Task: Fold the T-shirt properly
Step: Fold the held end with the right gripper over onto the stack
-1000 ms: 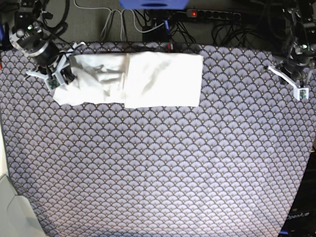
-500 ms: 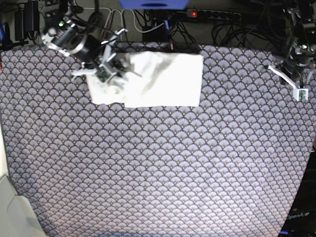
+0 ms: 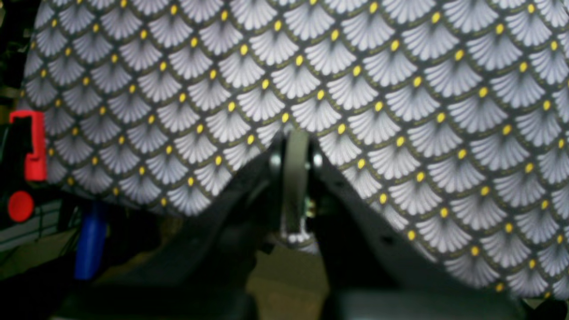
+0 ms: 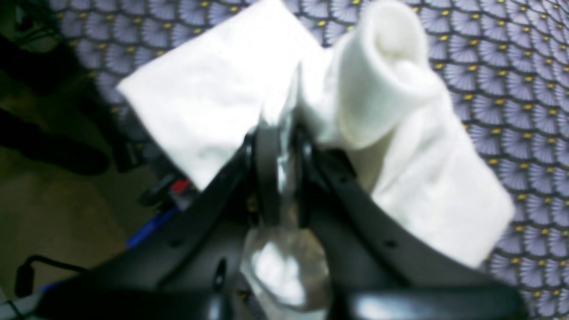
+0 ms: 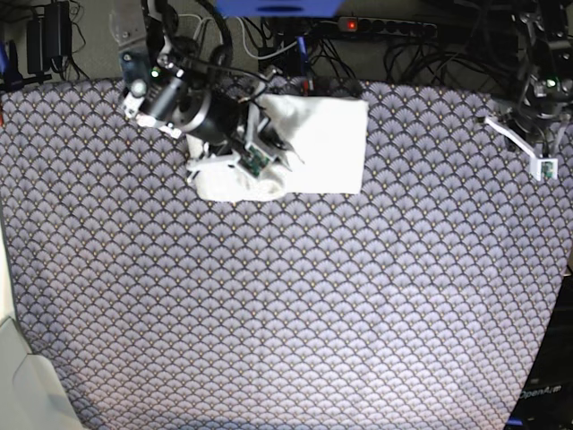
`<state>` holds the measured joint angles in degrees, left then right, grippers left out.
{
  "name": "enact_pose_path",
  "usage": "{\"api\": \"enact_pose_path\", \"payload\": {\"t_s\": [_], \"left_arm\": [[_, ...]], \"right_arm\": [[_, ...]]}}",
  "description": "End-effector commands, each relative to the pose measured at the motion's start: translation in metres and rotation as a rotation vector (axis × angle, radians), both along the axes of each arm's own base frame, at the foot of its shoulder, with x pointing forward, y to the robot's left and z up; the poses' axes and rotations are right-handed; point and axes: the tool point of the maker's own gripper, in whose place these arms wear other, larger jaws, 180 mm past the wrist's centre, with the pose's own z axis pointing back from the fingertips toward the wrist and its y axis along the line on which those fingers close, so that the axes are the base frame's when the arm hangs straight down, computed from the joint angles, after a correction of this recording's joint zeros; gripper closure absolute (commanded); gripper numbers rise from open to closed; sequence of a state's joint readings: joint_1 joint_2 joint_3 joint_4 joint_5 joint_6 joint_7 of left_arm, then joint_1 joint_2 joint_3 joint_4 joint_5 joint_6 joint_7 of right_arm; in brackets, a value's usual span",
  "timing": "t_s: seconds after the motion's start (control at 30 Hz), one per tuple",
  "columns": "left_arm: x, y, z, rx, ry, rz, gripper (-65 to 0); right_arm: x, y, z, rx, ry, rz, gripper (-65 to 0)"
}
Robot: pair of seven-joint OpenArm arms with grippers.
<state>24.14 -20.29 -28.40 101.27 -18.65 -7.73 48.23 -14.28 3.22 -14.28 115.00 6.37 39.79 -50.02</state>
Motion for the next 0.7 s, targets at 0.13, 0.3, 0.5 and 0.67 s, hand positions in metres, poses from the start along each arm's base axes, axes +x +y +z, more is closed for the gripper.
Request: {"api": "enact_pose_path", "payload": {"t_s": [0.13, 0.3, 0.5, 0.67], "left_arm": [[0.005, 0.003, 0.008, 0.019, -0.025, -0.011, -0.4], [0.007, -0.002, 0.007, -0.001, -0.036, 0.0, -0.4], [0.007, -0.005, 0.006, -0.008, -0.036, -0.002, -0.4], [0.007, -0.005, 0.005, -0.009, -0.036, -0.001, -0.4]], "right_arm": [[0.015, 0.011, 0.018, 0.033, -0.038, -0.005, 0.0], [0.007, 0.039, 0.021, 0.065, -0.029, 0.062, 0.0], [0.004, 0.06, 0.011, 0.066, -0.003, 0.134, 0.0], [0.007, 0.069, 0.016, 0.066, -0.023, 0.167, 0.0]]}}
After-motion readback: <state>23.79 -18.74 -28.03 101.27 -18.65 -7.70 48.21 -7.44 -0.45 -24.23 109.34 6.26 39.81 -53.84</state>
